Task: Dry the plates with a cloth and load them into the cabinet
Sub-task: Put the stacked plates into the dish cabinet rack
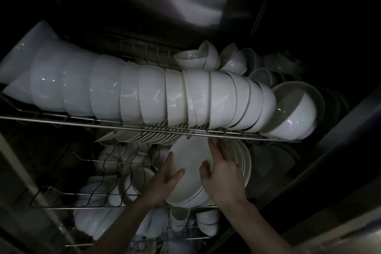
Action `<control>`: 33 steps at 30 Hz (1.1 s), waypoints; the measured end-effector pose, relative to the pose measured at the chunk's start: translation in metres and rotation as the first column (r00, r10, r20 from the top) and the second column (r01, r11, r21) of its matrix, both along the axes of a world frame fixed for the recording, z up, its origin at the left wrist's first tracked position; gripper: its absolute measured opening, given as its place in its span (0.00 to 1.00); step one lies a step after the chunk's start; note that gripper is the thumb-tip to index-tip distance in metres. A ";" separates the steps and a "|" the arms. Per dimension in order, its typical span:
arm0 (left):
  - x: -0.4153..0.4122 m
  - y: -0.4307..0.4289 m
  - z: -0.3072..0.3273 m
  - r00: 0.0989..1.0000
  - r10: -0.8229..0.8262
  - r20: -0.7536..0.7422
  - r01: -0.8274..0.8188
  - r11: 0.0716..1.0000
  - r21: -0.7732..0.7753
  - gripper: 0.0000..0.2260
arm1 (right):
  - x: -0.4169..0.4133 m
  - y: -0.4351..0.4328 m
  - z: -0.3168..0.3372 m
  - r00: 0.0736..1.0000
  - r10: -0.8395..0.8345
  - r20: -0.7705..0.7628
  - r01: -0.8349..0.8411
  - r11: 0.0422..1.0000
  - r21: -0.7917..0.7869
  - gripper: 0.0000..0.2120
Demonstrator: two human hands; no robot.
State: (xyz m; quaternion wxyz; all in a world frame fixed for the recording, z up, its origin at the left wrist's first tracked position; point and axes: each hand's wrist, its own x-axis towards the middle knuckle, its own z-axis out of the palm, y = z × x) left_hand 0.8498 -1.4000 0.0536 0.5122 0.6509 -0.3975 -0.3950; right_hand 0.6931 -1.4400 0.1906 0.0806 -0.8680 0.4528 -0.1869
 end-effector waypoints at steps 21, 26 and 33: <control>-0.007 -0.005 -0.011 0.887 -0.013 0.461 -0.094 0.974 0.207 0.27 | 0.000 0.017 -0.030 1.000 0.016 -0.026 -0.018 0.996 -0.089 0.40; -0.003 -0.009 -0.021 0.920 -0.004 0.392 -0.087 0.973 0.216 0.24 | -0.004 0.012 -0.032 0.987 0.064 -0.150 -0.078 0.993 -0.087 0.41; 0.000 -0.009 -0.024 0.847 -0.074 0.526 -0.100 0.951 0.294 0.30 | -0.016 0.011 -0.032 0.986 0.095 -0.138 -0.107 0.991 -0.084 0.41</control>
